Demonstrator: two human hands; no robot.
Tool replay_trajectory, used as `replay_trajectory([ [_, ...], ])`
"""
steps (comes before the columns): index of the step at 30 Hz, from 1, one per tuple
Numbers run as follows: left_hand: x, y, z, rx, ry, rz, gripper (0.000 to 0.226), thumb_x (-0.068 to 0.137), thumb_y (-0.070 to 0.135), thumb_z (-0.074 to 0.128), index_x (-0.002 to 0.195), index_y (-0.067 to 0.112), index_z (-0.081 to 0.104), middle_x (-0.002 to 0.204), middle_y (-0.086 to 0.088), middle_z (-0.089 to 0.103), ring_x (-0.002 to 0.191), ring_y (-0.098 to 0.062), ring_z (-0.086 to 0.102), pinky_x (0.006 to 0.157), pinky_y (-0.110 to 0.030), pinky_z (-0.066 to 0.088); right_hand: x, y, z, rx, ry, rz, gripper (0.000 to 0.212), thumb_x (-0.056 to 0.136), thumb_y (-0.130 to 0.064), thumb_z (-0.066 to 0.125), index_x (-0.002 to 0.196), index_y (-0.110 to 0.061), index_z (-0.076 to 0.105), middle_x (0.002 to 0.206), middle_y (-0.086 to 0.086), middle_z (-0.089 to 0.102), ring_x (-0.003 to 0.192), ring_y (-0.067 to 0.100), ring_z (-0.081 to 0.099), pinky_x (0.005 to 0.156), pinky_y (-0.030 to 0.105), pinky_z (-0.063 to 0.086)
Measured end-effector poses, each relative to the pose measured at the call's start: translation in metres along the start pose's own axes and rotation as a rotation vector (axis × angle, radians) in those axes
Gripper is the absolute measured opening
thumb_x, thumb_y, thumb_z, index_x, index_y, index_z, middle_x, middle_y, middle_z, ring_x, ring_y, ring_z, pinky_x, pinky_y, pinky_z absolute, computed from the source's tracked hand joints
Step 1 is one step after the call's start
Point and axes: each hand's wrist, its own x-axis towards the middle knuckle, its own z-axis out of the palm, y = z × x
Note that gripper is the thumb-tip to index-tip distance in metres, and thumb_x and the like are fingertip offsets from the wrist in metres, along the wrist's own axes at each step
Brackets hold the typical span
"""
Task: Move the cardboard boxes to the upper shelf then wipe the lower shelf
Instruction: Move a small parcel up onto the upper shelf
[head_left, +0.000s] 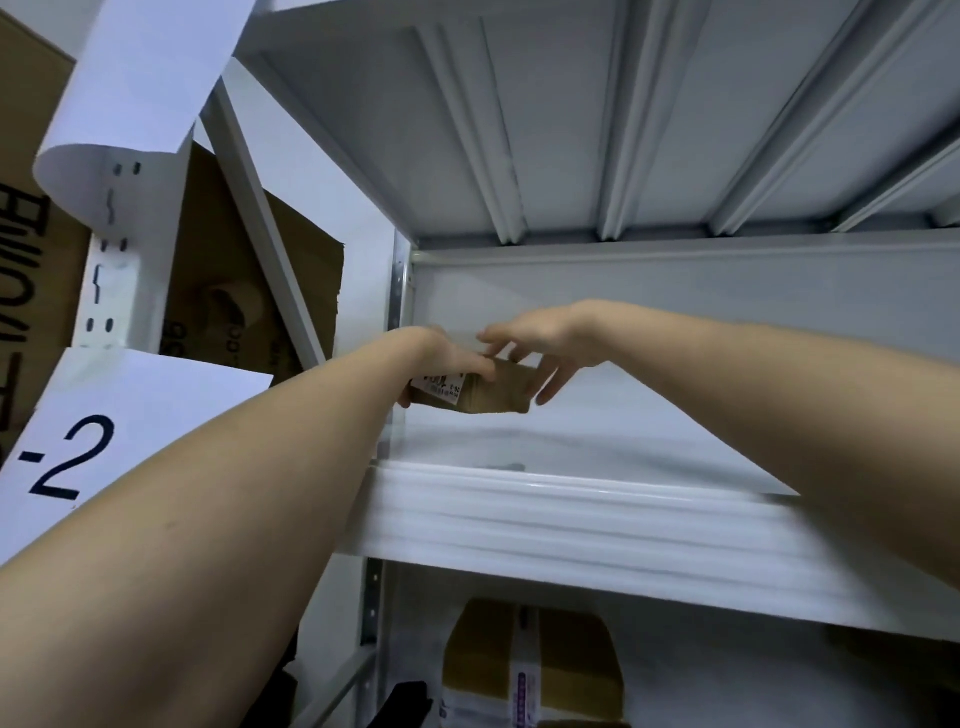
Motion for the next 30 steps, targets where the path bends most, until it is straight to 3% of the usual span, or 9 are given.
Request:
replay_trajectory([
  [3,0.017,-0.007,-0.001,0.074,0.024,-0.057,0.051,0.078,0.064,0.058,0.088,0.016,0.045,0.082,-0.009,0.05,0.072,-0.023,0.053,0.079,-0.034,0.048,0.015,-0.02,0.014,-0.02,-0.032,-0.064,0.046,0.102,-0.039,0.027,0.13,-0.013,0.052,0.136,0.008,0.051,0.105,0.034,0.063,0.089,0.04,0.055],
  [6,0.025,-0.015,-0.002,0.056,0.0,-0.107,0.042,0.08,0.057,0.062,0.073,0.02,0.042,0.079,-0.005,0.051,0.087,-0.023,0.061,0.09,-0.033,0.048,0.026,-0.034,0.028,-0.019,-0.044,-0.107,0.038,0.099,-0.029,0.028,0.117,-0.01,0.056,0.13,0.012,0.054,0.101,0.035,0.062,0.088,0.041,0.055],
  [10,0.032,-0.028,-0.005,0.059,0.01,-0.169,0.047,0.079,0.061,0.061,0.073,0.017,0.044,0.077,-0.008,0.052,0.067,-0.021,0.056,0.071,-0.03,0.047,0.044,-0.039,0.041,-0.049,-0.021,-0.146,0.036,0.096,-0.022,0.031,0.118,-0.008,0.056,0.128,0.013,0.055,0.103,0.034,0.063,0.09,0.04,0.055],
  [12,0.039,-0.038,-0.009,-0.088,-0.041,-0.222,0.054,0.078,0.064,0.057,0.081,0.01,0.052,0.082,-0.011,0.058,0.073,-0.025,0.061,0.07,-0.029,0.05,0.055,-0.039,0.045,-0.028,0.056,-0.181,0.025,0.095,-0.016,0.033,0.107,-0.008,0.054,0.12,0.018,0.059,0.095,0.033,0.063,0.089,0.043,0.056],
  [15,0.039,-0.049,-0.016,-0.321,-0.057,-0.313,0.059,0.079,0.065,0.048,0.088,0.008,0.06,0.075,-0.015,0.069,0.072,-0.031,0.07,0.063,-0.028,0.057,0.066,-0.036,0.05,0.039,0.22,-0.153,0.024,0.096,-0.026,0.04,0.113,-0.009,0.045,0.113,0.014,0.055,0.095,0.032,0.06,0.081,0.041,0.057],
  [18,0.04,-0.055,-0.019,-0.33,-0.036,-0.361,0.055,0.084,0.059,0.041,0.082,0.006,0.058,0.06,-0.018,0.068,0.058,-0.034,0.07,0.058,-0.032,0.059,0.071,-0.032,0.061,0.055,0.125,-0.093,0.044,0.098,-0.04,0.034,0.129,-0.012,0.047,0.129,0.011,0.048,0.103,0.035,0.057,0.08,0.038,0.055],
  [24,0.039,-0.06,-0.017,-0.362,0.025,-0.346,0.042,0.095,0.028,0.036,0.079,-0.001,0.063,0.063,-0.017,0.069,0.062,-0.03,0.069,0.062,-0.035,0.059,0.081,-0.034,0.083,0.202,0.068,-0.158,0.027,0.098,-0.041,0.031,0.102,-0.019,0.046,0.081,0.0,0.054,0.065,0.017,0.051,0.062,0.029,0.046],
  [28,0.036,-0.064,-0.016,-0.389,0.112,-0.363,0.033,0.098,0.011,0.044,0.074,-0.008,0.057,0.075,-0.02,0.062,0.06,-0.028,0.06,0.067,-0.036,0.054,0.083,-0.038,0.089,0.118,0.093,-0.172,0.045,0.095,-0.037,0.04,0.133,-0.016,0.028,0.103,0.006,0.06,0.086,0.022,0.057,0.073,0.033,0.048],
  [30,0.04,-0.064,-0.017,-0.307,0.22,-0.341,0.023,0.095,0.005,0.047,0.081,-0.009,0.059,0.09,-0.02,0.063,0.076,-0.029,0.063,0.081,-0.033,0.052,0.082,-0.038,0.091,0.031,0.084,-0.18,0.052,0.094,-0.032,0.045,0.139,-0.014,0.025,0.121,0.009,0.056,0.104,0.025,0.056,0.081,0.036,0.048],
])
